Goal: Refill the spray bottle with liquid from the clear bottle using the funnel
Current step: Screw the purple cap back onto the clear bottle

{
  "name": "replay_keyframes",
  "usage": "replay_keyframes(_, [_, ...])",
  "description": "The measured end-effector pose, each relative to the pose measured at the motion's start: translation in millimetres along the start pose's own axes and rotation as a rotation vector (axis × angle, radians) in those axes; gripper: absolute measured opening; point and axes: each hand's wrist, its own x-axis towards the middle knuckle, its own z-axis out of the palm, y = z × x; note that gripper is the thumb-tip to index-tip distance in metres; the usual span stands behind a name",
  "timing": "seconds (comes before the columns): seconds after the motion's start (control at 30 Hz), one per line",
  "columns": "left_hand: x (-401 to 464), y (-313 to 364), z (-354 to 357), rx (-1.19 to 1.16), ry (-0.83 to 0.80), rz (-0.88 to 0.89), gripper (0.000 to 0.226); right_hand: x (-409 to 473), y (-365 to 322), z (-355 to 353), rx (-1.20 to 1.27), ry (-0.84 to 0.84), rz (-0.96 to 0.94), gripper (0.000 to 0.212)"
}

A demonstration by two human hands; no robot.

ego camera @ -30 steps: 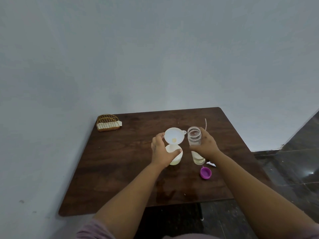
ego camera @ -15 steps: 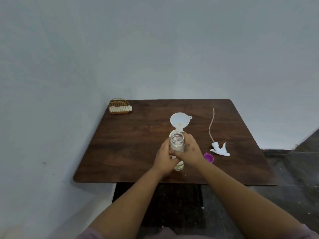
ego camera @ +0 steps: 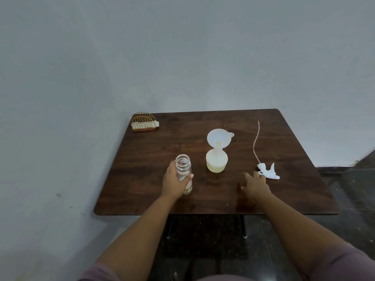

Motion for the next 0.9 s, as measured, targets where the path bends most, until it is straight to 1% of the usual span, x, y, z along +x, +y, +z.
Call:
replay_keyframes(0.07, [-1.0,2.1,-1.4,-0.021,0.012,0.002,0.047,-4.4,8.3,10.0,-0.012,-0.038,0.031,0.046])
replay_keyframes(0.1, [22.9,-11.0,-17.7,-0.026,-0.004,-0.009,0.046,10.4,-12.7,20.8,-0.003,-0.040,0.037,0.041])
replay_keyframes(0.13, [40.9,-19.5,-30.1,-0.008,-0.024,-0.016,0.046,21.2,-28.3,30.1,-0.003,-0.026,0.058,0.039])
replay_keyframes(0.2, [41.1,-18.5,-28.3,0.003,-0.026,0.000,0.047,9.6,-25.7,31.7,-0.005,0.049,0.103,0.037])
replay_keyframes(0.27, [40.0,-17.8,-23.6,0.015,-0.028,0.018,0.047,3.9,-24.5,29.7,0.006,0.071,0.165,0.032])
replay_keyframes(0.33, [37.3,-17.0,-24.3,0.034,-0.022,0.038,0.049,-1.4,-29.9,31.7,0.017,0.039,0.219,0.028])
replay_keyframes(0.4, [43.6,-21.5,-32.8,0.042,-0.034,0.044,0.054,-6.4,-53.5,27.5,0.093,-0.035,0.192,0.029])
replay_keyframes(0.43, [47.7,-24.1,-37.0,0.041,-0.039,0.043,0.055,-6.9,-69.0,25.4,0.195,-0.054,0.157,0.033])
replay_keyframes(0.53, [54.4,-27.3,-47.4,0.045,-0.052,0.054,0.062,-12.2,-127.3,8.2,0.675,-0.032,0.010,0.046])
replay_keyframes(0.6, [57.2,-24.5,-52.6,0.012,-0.076,0.050,0.066,-17.4,-170.2,-13.5,0.989,-0.005,-0.065,0.045])
replay_keyframes(0.63, [58.7,-22.6,-54.0,-0.015,-0.085,0.056,0.064,-18.8,-187.8,-24.2,1.103,0.033,-0.106,0.044])
replay_keyframes(0.7, [60.9,-19.6,-56.6,-0.066,-0.094,0.070,0.054,-16.4,-214.8,-43.5,1.215,0.146,-0.216,0.041])
replay_keyframes(0.73, [61.3,-18.5,-57.4,-0.088,-0.106,0.074,0.049,-16.1,-224.5,-52.3,1.197,0.197,-0.294,0.041])
replay_keyframes(0.77, [61.9,-19.4,-57.1,-0.114,-0.127,0.081,0.045,-14.8,-231.0,-58.7,1.127,0.235,-0.397,0.041])
replay_keyframes(0.8, [61.2,-18.4,-58.1,-0.117,-0.152,0.088,0.044,-14.2,-235.8,-63.1,0.996,0.260,-0.518,0.044])
replay_keyframes(0.87, [61.5,-17.1,-60.4,-0.120,-0.196,0.099,0.051,-9.3,-241.6,-59.8,0.586,0.242,-0.699,0.052])
replay_keyframes(0.9, [62.5,-17.6,-61.3,-0.129,-0.215,0.103,0.054,-6.6,-242.7,-54.8,0.406,0.216,-0.724,0.054])
